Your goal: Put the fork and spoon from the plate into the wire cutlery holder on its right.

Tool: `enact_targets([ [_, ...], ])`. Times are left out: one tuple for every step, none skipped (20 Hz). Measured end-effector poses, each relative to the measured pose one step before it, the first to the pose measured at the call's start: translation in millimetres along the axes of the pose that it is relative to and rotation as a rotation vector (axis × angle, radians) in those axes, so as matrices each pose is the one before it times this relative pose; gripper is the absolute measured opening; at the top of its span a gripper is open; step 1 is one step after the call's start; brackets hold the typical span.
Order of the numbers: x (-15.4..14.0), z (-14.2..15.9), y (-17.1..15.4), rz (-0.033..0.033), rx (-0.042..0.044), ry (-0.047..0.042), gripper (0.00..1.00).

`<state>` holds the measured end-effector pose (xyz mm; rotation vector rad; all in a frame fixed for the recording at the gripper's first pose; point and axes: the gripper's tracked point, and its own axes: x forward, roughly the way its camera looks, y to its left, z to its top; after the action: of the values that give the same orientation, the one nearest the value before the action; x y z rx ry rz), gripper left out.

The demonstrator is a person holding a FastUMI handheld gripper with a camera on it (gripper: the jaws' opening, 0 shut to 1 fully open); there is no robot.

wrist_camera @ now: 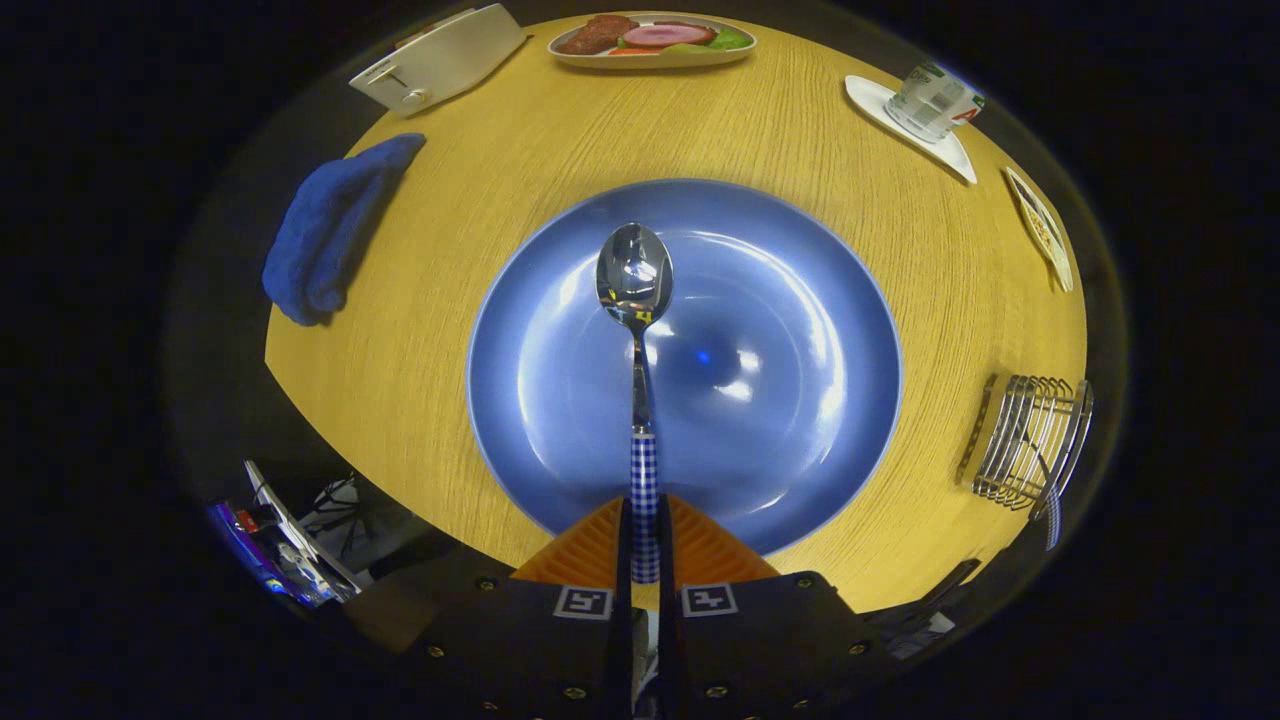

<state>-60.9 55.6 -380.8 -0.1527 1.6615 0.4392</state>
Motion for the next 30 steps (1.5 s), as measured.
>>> enact_targets([
  [-0.05, 0.44, -0.85, -0.01219, -0.01823, 0.00226, 0.11],
  [0.35, 0.10, -1.08, -0.01105, -0.01364, -0.00227, 0.11],
  [-0.30, 0.93, -0.93, -0.00974, -0.01457, -0.00330, 0.11],
  [0.56, 0.15, -0.60, -0.00319, -0.01653, 0.00105, 0.11],
  [0.17, -0.40, -0.33, 0.00061, -0.01370, 0.00083, 0.11],
  [0.67, -3.06, 0.67, 0.00223, -0.02752, 0.01107, 0.11],
  [-0.03, -0.94, -1.03, -0.00546, -0.02908, 0.00387, 0.11],
  [2.84, -1.59, -4.23, -0.00889, -0.02245, -0.00158, 0.02],
  [1.78, -2.58, -3.28, -0.00747, -0.01254, 0.01291, 0.02],
  [-1.95, 0.52, -0.11, 0.00663, -0.00405, 0.00122, 0.02],
  [-2.91, 0.60, -0.87, 0.00370, -0.00144, 0.00446, 0.02],
  [-3.20, -1.62, -1.90, -0.00158, -0.01321, 0.00946, 0.02],
  [-4.78, -1.52, -3.45, -0.00893, -0.02395, 0.01012, 0.01],
  [-5.17, -3.41, -4.47, -0.01252, -0.02663, 0.01184, 0.02],
  [-4.77, -2.30, -4.74, -0.01028, -0.01968, 0.00603, 0.01],
  [-5.61, -4.39, -3.62, -0.00677, -0.02031, 0.01204, 0.01],
  [-3.41, -4.03, -4.05, -0.00333, -0.01449, 0.01587, 0.01],
  [-2.93, -5.78, -5.13, -0.00960, -0.01490, 0.01795, 0.01],
  [-2.81, -2.15, -6.40, -0.01551, -0.00308, 0.00321, 0.01],
  [-3.01, -3.53, -4.87, -0.00996, -0.00297, 0.00468, 0.01],
  [-2.83, -3.13, -3.46, -0.00219, -0.00225, 0.00651, 0.01],
  [-2.71, -2.85, -2.34, -0.00262, -0.00115, 0.00203, 0.01],
  [-3.06, -2.17, -3.50, -0.00359, -0.00374, 0.00084, 0.01],
  [-2.80, -4.58, -2.34, -0.00388, -0.00661, 0.00945, 0.01],
  [-2.53, -3.40, -2.01, -0.00514, -0.00741, 0.00847, 0.01],
  [-3.23, -4.15, -2.89, -0.00775, -0.00985, 0.00541, 0.01],
  [-2.71, -3.13, -2.93, -0.00461, -0.00495, 0.00505, 0.01],
  [-2.97, -6.10, -1.50, -0.00213, -0.00887, 0.01127, 0.01],
  [-3.88, -3.32, -3.21, -0.00740, -0.00382, 0.00427, 0.01],
  [-4.47, -3.21, -3.87, -0.00886, 0.00308, -0.00192, 0.01],
])
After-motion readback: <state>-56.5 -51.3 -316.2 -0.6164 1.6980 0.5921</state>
